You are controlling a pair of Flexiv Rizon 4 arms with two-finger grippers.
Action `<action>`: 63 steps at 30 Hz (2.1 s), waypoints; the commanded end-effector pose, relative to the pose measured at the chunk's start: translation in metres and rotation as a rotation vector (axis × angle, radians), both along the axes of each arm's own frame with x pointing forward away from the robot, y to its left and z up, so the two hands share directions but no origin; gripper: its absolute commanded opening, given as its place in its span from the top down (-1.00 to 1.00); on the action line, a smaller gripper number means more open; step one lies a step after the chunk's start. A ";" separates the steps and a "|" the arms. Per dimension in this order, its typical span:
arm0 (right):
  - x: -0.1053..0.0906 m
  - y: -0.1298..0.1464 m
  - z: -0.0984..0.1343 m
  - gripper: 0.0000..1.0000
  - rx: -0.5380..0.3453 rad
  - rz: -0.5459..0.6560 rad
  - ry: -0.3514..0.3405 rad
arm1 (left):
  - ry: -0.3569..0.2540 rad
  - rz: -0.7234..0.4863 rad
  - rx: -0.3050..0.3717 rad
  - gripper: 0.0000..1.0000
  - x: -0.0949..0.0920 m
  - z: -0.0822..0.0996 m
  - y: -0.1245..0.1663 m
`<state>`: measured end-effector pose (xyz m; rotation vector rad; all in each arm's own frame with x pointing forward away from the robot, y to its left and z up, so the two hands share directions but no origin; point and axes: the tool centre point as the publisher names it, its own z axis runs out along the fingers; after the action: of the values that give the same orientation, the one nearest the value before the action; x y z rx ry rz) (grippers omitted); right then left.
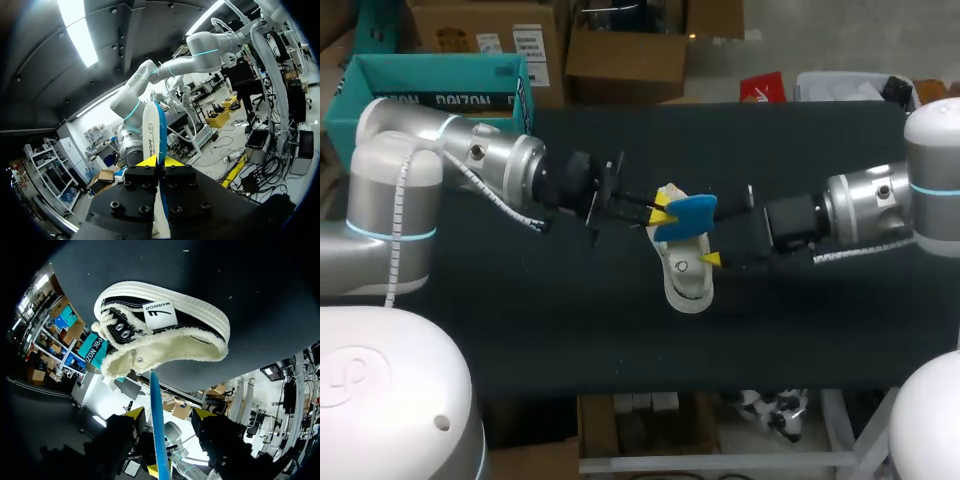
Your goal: Open the shoe tongue, take the insole out of the shoe, put the insole back into the shoe, and pack the shoe into the shoebox
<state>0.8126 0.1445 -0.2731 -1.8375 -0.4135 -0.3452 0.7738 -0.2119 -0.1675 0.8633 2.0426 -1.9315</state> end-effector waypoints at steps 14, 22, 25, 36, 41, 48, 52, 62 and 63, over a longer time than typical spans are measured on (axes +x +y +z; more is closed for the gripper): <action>-0.006 -0.003 -0.003 1.00 0.031 0.001 0.010 | 0.011 0.052 -0.043 1.00 -0.009 -0.014 -0.002; -0.007 -0.004 -0.005 1.00 0.045 0.009 0.000 | 0.034 0.060 -0.044 1.00 -0.010 -0.018 -0.002; -0.008 -0.006 -0.006 1.00 0.049 0.009 -0.002 | 0.048 0.060 -0.038 0.93 -0.010 -0.019 -0.001; -0.011 -0.006 -0.007 1.00 0.054 0.012 -0.005 | 0.162 -0.005 0.043 -1.00 -0.005 -0.015 0.015; -0.011 -0.007 -0.008 1.00 0.059 0.021 -0.005 | 0.242 -0.064 0.133 -1.00 0.005 -0.011 0.035; -0.013 -0.005 -0.013 1.00 0.079 0.078 -0.002 | 0.366 -0.179 0.327 -1.00 0.033 -0.010 0.059; -0.016 -0.003 -0.015 1.00 0.076 0.106 -0.005 | 0.417 -0.261 0.396 -1.00 0.045 -0.007 0.068; -0.019 -0.001 -0.015 1.00 0.089 0.099 -0.029 | 0.482 -0.299 0.567 -1.00 0.059 -0.009 0.075; -0.019 -0.001 -0.015 1.00 0.089 0.099 -0.029 | 0.482 -0.299 0.567 -1.00 0.059 -0.009 0.075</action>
<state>0.7948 0.1447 -0.2876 -1.7235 -0.5004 -0.3162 0.8284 -0.1349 -0.1804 0.7307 2.8993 -1.8427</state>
